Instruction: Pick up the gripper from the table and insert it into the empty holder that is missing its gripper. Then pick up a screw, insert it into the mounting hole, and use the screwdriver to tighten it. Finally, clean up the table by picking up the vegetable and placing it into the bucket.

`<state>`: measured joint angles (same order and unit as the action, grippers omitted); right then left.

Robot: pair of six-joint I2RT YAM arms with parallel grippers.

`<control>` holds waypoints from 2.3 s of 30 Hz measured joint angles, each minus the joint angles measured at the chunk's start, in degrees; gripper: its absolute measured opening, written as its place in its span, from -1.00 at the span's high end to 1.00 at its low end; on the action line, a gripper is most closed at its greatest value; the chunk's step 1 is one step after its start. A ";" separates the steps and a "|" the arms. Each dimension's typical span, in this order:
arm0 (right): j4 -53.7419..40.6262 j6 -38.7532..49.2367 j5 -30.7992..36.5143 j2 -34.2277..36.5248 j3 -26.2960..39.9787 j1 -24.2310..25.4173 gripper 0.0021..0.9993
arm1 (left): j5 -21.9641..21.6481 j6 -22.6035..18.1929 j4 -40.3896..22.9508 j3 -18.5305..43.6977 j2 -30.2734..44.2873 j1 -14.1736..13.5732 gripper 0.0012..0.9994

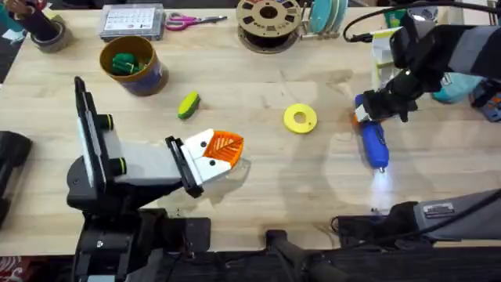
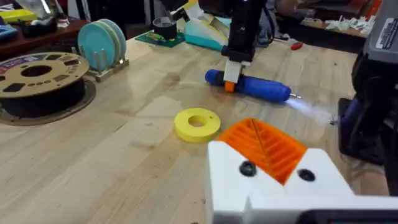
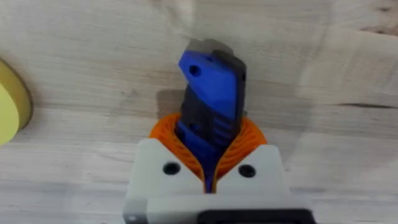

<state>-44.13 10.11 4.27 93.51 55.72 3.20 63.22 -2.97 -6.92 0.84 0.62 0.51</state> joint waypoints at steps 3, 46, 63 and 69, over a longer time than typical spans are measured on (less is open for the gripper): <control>-0.11 0.00 -0.01 0.00 0.10 0.00 0.95 | 0.00 -0.01 0.00 0.00 0.00 0.00 0.98; 35.62 -7.63 -6.87 -20.17 30.69 -26.29 0.95 | 0.00 0.00 0.00 0.00 0.00 0.00 0.98; 48.25 -15.27 -35.74 -18.98 30.69 -30.64 0.95 | 0.00 -0.01 0.00 0.00 0.02 0.00 0.98; 55.56 -18.35 -50.72 -15.94 30.69 -31.32 0.95 | 0.00 -0.01 0.00 0.00 0.01 0.00 0.98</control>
<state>11.43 -8.24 -46.44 77.57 86.41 -28.12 63.22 -2.98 -6.92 0.84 0.64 0.51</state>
